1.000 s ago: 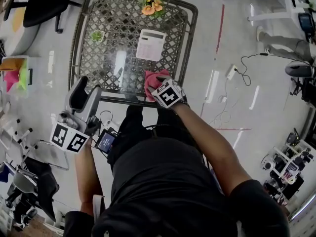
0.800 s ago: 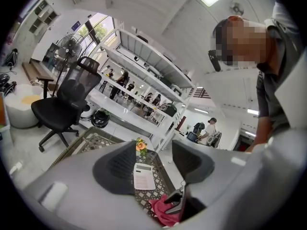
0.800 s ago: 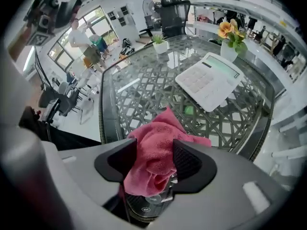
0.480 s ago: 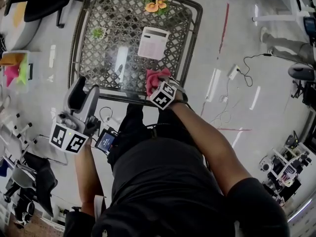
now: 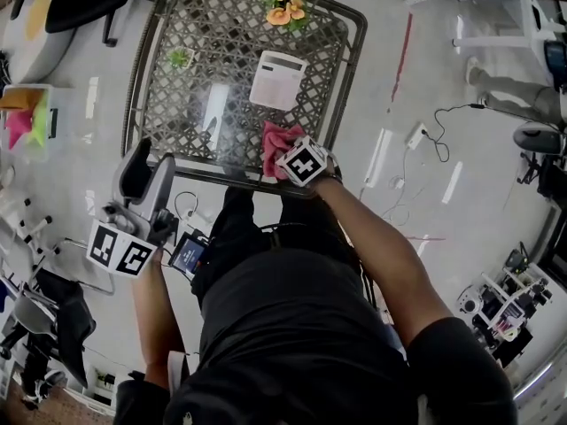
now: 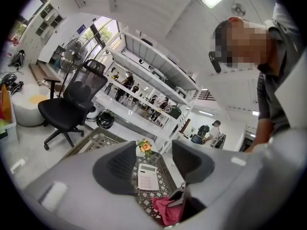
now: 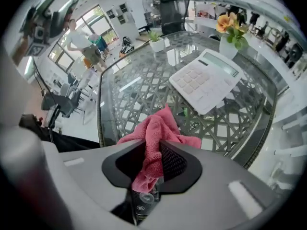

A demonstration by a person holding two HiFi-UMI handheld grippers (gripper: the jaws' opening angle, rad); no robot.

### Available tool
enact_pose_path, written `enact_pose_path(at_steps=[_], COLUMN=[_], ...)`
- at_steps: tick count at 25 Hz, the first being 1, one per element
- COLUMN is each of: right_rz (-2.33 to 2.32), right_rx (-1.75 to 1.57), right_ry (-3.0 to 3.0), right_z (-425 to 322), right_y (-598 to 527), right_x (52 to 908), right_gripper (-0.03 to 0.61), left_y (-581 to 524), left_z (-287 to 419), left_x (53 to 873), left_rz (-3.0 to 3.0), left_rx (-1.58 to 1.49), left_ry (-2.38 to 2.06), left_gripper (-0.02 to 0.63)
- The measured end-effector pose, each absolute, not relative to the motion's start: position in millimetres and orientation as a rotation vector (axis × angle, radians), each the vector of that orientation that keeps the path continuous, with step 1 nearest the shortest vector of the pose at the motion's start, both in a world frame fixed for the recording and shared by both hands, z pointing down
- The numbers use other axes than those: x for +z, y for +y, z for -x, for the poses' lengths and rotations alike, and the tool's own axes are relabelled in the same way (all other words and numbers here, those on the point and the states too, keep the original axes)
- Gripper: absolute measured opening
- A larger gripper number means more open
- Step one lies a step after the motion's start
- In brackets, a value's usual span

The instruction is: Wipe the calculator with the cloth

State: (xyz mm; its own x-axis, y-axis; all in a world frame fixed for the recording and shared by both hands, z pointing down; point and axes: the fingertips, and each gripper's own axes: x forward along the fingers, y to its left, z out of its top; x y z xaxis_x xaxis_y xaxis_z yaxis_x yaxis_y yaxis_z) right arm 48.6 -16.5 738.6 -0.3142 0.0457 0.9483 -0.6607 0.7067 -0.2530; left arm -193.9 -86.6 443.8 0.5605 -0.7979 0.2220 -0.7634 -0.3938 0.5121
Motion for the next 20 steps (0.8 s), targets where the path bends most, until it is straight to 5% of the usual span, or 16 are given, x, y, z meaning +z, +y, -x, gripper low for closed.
enact_pose_path(at_steps=[11, 20], right_rz=[-0.804, -0.925], right_rx=[0.792, 0.451], right_ry=[-2.006, -2.009], right_z=[-34.3, -5.6], right_y=[-143.2, -244.3], right_x=[657.0, 668.8], right_gripper=[0.08, 0.081], left_y=[-80.3, -73.2], left_z=[213.9, 222.9], left_x=[450.4, 458.3], left_rz=[-2.186, -2.156], left_rx=[-0.095, -0.077], left_ry=[-1.297, -1.321], left_gripper=[0.255, 0.255])
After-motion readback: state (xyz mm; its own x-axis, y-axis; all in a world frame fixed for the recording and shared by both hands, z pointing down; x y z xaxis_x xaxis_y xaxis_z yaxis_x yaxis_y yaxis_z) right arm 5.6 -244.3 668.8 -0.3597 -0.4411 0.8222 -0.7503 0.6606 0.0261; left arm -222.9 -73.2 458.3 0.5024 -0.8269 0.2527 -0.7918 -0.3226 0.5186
